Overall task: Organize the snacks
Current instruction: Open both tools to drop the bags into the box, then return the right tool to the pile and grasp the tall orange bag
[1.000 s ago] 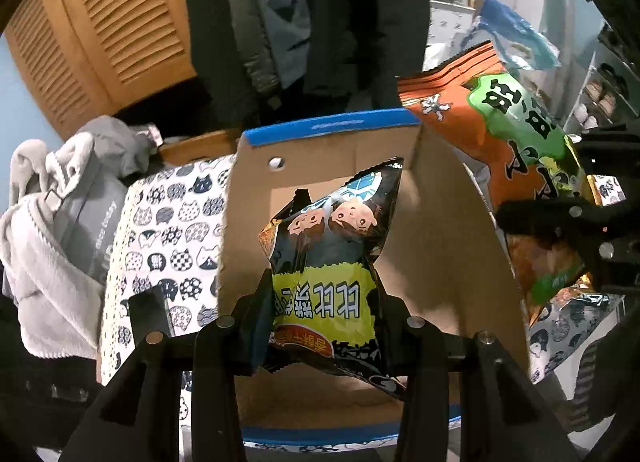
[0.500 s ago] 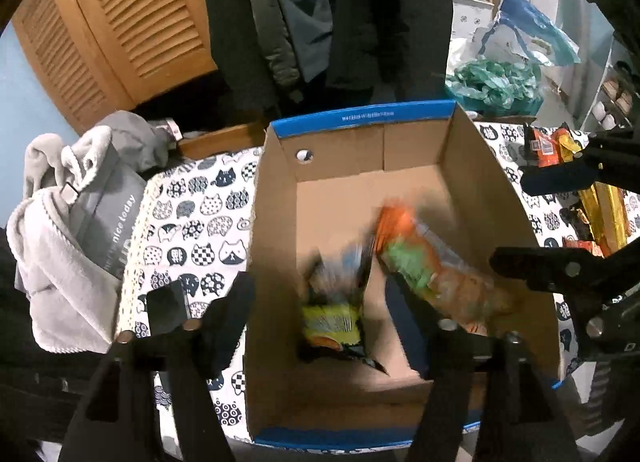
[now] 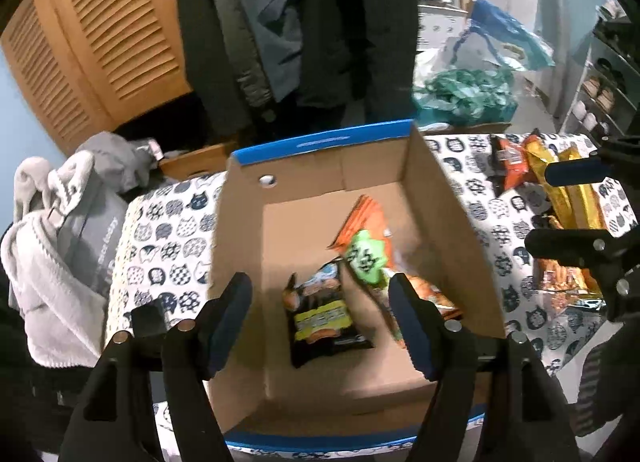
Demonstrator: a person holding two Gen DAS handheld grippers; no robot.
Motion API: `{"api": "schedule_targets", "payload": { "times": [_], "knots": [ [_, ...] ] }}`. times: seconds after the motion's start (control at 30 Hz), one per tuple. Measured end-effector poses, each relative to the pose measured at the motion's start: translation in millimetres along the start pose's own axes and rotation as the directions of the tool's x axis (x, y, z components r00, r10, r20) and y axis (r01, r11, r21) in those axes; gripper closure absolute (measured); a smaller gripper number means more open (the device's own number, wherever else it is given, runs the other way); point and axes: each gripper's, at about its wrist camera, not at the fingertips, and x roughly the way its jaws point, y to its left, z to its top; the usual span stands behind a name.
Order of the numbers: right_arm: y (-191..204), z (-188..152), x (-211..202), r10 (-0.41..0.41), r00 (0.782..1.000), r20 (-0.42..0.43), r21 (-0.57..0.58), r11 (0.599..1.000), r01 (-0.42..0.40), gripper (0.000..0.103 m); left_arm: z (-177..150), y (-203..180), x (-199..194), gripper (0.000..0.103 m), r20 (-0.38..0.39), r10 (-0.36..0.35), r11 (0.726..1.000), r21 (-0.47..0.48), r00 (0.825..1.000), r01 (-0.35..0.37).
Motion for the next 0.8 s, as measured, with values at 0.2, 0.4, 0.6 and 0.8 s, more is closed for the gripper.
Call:
{"api": "schedule_targets", "payload": {
  "times": [0.2,0.4,0.6,0.8],
  "knots": [
    [-30.4,-25.7,-16.5,-0.037,0.999,0.015,0.044,0.998,0.036,0.032,11.4,-31.2,-1.5,0.027,-0.004,-0.069,0.997,0.024,0.998,0.069],
    [-68.4,-52.6,-34.1,-0.098,0.995,0.024,0.097,0.991,0.095,0.032,18.6,-67.2,-1.6,0.027,-0.021,-0.105,0.992,0.072,0.994,0.106],
    [-104.6,-77.3,-52.8,-0.148,0.988,0.04,0.15,0.979,0.141,0.032,25.6,-106.7,-0.7,0.027,-0.047,-0.147,0.981,0.122,0.988,0.152],
    [-132.8,-103.7,-61.0,-0.166,0.986,0.032,0.196,0.968,0.156,0.032,31.1,-142.3,3.0,0.026,-0.085,-0.183,0.968,0.16,0.979,0.195]
  ]
}}
